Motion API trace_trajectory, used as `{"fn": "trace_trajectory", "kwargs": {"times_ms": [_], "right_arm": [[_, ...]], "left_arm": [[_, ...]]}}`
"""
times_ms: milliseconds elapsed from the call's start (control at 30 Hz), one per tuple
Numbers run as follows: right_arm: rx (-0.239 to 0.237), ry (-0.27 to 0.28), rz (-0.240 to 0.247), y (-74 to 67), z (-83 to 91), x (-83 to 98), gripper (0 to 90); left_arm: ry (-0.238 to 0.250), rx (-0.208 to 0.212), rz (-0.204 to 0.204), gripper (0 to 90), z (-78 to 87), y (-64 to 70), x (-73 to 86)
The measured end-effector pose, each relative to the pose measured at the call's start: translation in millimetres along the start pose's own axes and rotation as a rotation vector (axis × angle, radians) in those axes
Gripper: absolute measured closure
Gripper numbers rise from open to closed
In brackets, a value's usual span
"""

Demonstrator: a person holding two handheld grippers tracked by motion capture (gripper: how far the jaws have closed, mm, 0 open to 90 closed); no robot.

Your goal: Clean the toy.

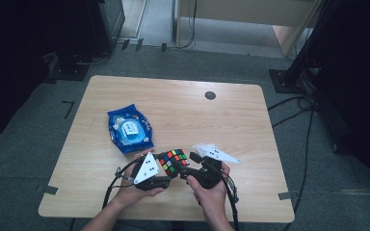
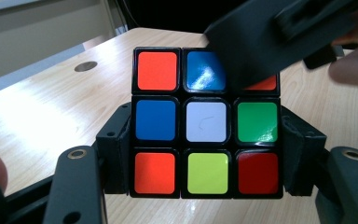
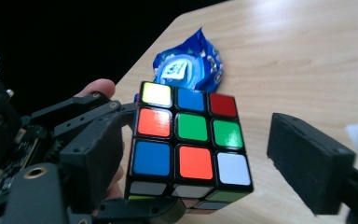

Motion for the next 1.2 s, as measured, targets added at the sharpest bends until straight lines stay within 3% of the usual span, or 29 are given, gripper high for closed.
{"fn": "trace_trajectory", "kwargs": {"times_ms": [167, 400, 567, 767, 933, 1100, 1200], "right_arm": [[-0.048, -0.021, -0.067, 1.9, -4.1, 5.9, 31.6], [-0.065, -0.029, -0.117, 2.6, -2.2, 7.1, 34.8], [-0.03, -0.028, -0.084, 3.5, 0.4, 5.8, 34.9], [0.025, 0.019, -0.055, 12.8, 13.5, -6.3, 34.9], [0.03, 0.039, -0.044, 15.6, 23.1, -13.9, 34.9], [0.003, -0.018, -0.019, 9.8, 19.2, -10.5, 34.8], [-0.005, -0.034, -0.016, 6.8, 15.9, -7.9, 34.8]], "left_arm": [[-0.005, 0.001, -0.011, 34.1, -2.5, 3.6, 0.4], [-0.007, 0.034, 0.01, 34.0, -3.9, 3.6, 1.7], [-0.002, 0.069, 0.018, 32.3, -3.6, 4.2, 2.3], [-0.018, 0.109, -0.012, 25.2, -1.4, 3.9, 5.0], [-0.064, 0.08, -0.038, 25.4, -5.2, -0.8, 13.5], [-0.057, 0.053, -0.024, 26.1, -5.0, -4.4, 12.6], [-0.063, 0.052, -0.038, 26.2, -4.9, -3.3, 13.0]]}}
Point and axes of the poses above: each handheld gripper's, and its own axes: z roughly backward along the jaws, x roughly out of its underside, y roughly to its right, the point moved 7 cm from there along -z, roughly forward along the jaws, and after that the axes turned 7 degrees about -y, right-handed, at the moved point
